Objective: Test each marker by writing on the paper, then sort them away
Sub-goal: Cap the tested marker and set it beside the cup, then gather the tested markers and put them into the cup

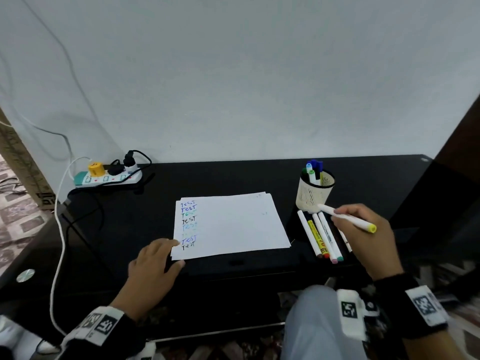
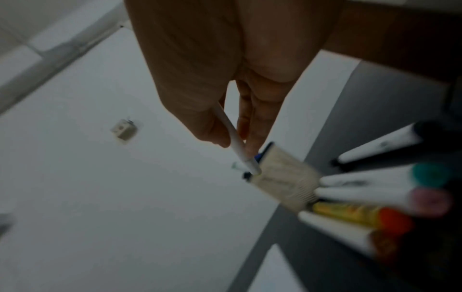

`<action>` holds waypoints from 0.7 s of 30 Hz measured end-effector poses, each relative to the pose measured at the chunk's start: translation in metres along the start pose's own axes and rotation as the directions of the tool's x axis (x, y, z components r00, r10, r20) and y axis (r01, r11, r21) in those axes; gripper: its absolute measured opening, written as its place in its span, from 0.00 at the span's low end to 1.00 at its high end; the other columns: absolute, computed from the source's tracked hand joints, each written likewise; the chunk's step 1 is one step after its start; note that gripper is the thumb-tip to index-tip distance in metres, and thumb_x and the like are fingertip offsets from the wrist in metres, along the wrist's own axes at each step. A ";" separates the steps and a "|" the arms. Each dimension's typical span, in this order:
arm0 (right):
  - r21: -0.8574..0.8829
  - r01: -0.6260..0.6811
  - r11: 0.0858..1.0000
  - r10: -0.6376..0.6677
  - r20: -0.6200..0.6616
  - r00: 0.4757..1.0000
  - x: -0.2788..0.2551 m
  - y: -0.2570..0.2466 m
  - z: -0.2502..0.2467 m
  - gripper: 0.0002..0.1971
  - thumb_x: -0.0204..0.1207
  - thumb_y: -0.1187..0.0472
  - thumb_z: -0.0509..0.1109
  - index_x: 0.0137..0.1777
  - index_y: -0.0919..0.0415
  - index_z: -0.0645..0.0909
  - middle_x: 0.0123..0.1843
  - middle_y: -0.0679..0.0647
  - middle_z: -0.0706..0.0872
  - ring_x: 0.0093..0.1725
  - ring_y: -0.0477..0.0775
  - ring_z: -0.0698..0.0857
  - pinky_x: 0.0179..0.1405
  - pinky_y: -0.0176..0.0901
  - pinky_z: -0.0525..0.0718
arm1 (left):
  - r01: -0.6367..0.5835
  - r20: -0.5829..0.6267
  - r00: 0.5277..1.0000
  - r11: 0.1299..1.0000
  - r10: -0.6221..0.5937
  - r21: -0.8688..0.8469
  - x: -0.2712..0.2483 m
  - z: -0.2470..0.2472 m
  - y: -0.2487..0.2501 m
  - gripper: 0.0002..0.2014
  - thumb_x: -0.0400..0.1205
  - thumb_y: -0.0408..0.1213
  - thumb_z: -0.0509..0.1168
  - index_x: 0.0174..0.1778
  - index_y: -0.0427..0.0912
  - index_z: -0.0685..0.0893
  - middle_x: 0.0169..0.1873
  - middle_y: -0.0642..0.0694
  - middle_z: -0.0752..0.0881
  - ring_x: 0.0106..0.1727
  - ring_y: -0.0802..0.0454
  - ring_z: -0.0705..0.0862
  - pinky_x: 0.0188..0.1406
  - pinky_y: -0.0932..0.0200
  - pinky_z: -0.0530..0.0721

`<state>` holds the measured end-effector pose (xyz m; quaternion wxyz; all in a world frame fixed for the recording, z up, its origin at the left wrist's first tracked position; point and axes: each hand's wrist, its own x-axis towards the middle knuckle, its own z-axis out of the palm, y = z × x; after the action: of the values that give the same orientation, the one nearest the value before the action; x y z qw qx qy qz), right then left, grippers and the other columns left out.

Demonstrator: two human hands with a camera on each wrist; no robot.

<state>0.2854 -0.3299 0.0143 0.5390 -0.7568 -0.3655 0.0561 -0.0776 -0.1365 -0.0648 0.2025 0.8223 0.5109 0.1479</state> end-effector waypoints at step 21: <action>-0.573 0.303 0.762 -0.065 0.397 0.916 0.050 0.104 0.013 0.20 0.79 0.62 0.73 0.71 0.63 0.85 0.77 0.58 0.79 0.74 0.58 0.81 0.75 0.48 0.76 | 0.027 0.008 1.000 0.984 -0.029 0.179 0.002 0.030 -0.019 0.26 0.85 0.58 0.58 0.80 0.65 0.66 0.85 0.57 0.58 0.86 0.52 0.52 0.79 0.43 0.51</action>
<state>0.3663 -0.3046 -0.0646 0.1864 -0.8287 -0.5276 0.0131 -0.0781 -0.1321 -0.1004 0.1327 0.8307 0.5324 0.0944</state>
